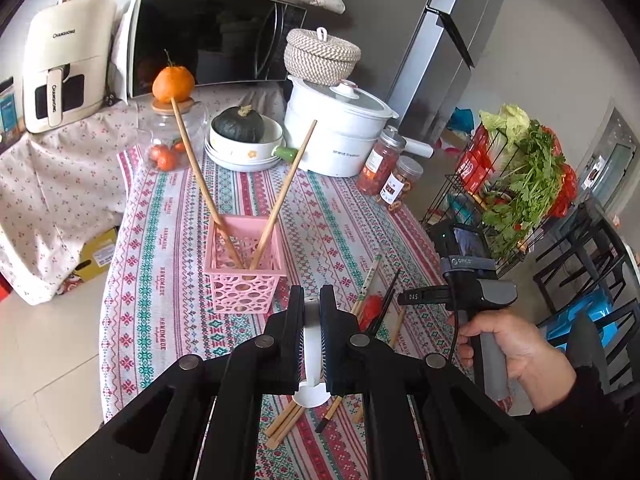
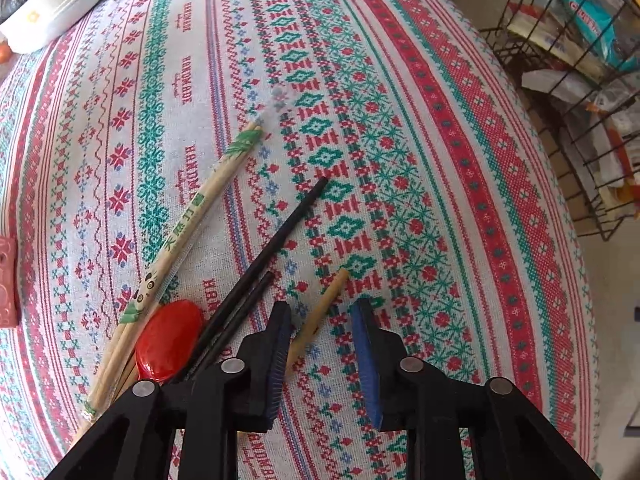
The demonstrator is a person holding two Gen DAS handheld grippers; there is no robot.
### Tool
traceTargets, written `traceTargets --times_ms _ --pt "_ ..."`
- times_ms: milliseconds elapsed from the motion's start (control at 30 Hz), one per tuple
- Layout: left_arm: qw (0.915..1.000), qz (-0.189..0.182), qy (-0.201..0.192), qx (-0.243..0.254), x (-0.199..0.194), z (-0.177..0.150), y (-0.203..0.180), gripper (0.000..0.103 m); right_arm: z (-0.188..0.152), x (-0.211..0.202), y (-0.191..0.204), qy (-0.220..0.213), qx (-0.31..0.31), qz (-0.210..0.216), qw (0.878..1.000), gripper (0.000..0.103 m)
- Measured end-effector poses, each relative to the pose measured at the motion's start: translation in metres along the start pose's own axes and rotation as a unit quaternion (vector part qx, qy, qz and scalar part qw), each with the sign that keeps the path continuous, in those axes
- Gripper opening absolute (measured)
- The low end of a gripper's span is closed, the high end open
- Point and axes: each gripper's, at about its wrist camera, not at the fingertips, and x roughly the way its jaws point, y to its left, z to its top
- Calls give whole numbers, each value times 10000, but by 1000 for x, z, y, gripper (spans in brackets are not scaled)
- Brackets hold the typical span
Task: Organize utensils
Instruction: 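Lower the white spoon and chopstick into the pink basket, opening both tools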
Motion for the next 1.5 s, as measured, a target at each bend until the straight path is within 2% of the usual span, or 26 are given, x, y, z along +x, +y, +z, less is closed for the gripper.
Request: traceTargets --times_ms 100,200,333,467,600,800,1000,1133,1333,1500 --pt "10000 30 -36 12 -2 0 1 8 -4 0 1 -101 1 106 9999 5" --pt "9998 87 -142 63 -7 1 1 8 -4 -9 -6 -206 257 513 9981 4" --pt "9993 88 -355 91 -22 5 2 8 -9 -46 -8 -806 201 736 9938 4" --pt "9973 163 -691 165 -42 11 0 8 -27 -102 0 -1493 6 1006 9837 4" --pt "9934 253 -1085 268 -63 17 -4 8 -44 -155 8 -2192 -242 1190 9681 4" --pt "9818 565 -1768 392 -89 26 -9 8 -59 -208 19 -3122 -467 1441 9379 4" --pt "9719 862 -2167 326 -81 37 -5 8 -60 -240 36 -3906 -628 1572 9049 4" --pt "9671 1022 -2309 324 -60 43 0 8 -54 -244 49 -4076 -696 1677 8949 4" --pt "9681 1253 -2142 341 -20 51 11 8 -46 -238 61 -4110 -729 1771 8913 4" --pt "9762 1195 -1805 86 10 54 28 8 -42 -235 67 -4112 -768 1828 8897 5"
